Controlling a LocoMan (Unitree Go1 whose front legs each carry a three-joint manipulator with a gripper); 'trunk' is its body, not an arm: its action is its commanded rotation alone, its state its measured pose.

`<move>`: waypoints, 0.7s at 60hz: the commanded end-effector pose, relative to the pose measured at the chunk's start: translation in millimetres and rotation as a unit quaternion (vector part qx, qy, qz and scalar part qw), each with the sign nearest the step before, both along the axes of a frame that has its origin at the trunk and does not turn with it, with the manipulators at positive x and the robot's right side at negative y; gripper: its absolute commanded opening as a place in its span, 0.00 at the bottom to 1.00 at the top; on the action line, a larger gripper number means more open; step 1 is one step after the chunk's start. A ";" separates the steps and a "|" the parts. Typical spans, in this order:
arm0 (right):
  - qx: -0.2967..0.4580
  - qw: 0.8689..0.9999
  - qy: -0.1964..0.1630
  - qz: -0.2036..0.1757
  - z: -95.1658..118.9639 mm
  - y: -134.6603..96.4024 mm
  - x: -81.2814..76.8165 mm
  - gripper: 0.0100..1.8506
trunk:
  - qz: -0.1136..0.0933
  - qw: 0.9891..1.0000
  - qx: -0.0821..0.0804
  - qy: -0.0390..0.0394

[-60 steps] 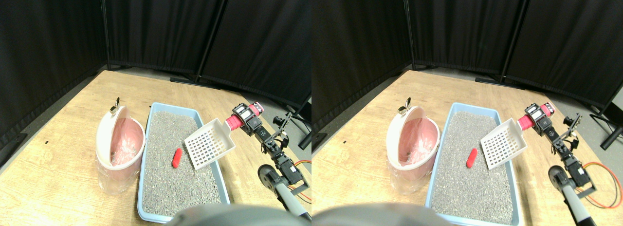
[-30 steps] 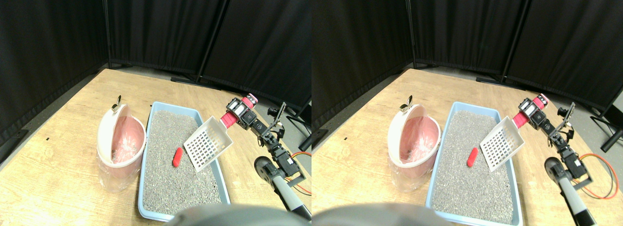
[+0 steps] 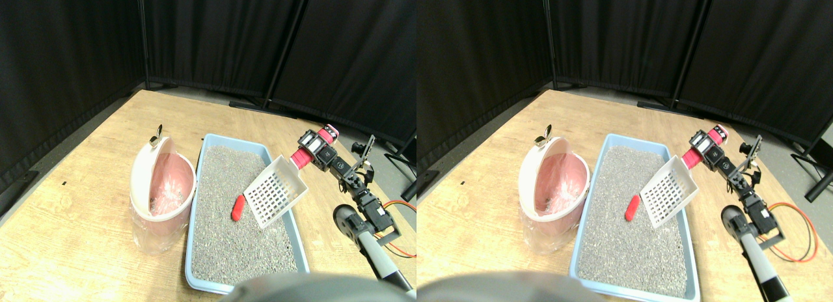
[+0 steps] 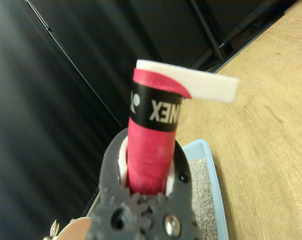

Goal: Scoop (unimanual)

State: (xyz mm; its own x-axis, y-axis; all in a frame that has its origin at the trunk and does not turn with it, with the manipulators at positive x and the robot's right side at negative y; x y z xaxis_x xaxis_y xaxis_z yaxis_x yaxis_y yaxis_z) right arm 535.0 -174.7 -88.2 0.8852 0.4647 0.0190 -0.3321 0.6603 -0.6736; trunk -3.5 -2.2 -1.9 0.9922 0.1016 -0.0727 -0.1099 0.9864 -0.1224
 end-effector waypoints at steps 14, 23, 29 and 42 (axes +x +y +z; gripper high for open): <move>-0.007 0.999 0.013 0.043 -9.6 25.4 -13.7 0.02 | 0.012 1.000 -0.013 0.014; 0.056 0.994 0.091 0.008 -58.5 50.3 -21.9 0.05 | 0.020 1.000 -0.018 0.016; 0.074 0.991 0.112 0.018 -84.0 64.8 -29.9 0.05 | 0.024 0.999 -0.021 0.017; 0.131 0.979 0.156 -0.011 -106.3 75.6 -34.8 0.14 | 0.029 0.999 -0.021 0.020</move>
State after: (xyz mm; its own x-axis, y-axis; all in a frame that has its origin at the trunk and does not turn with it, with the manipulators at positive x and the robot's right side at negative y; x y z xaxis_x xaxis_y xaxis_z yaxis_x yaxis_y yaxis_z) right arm 502.2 -100.5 -150.4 0.8909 0.4492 -0.0668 -0.4352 0.8023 -0.4086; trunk -4.5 -3.9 -3.2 0.9872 0.1324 -0.0893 -0.1445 0.9785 -0.1468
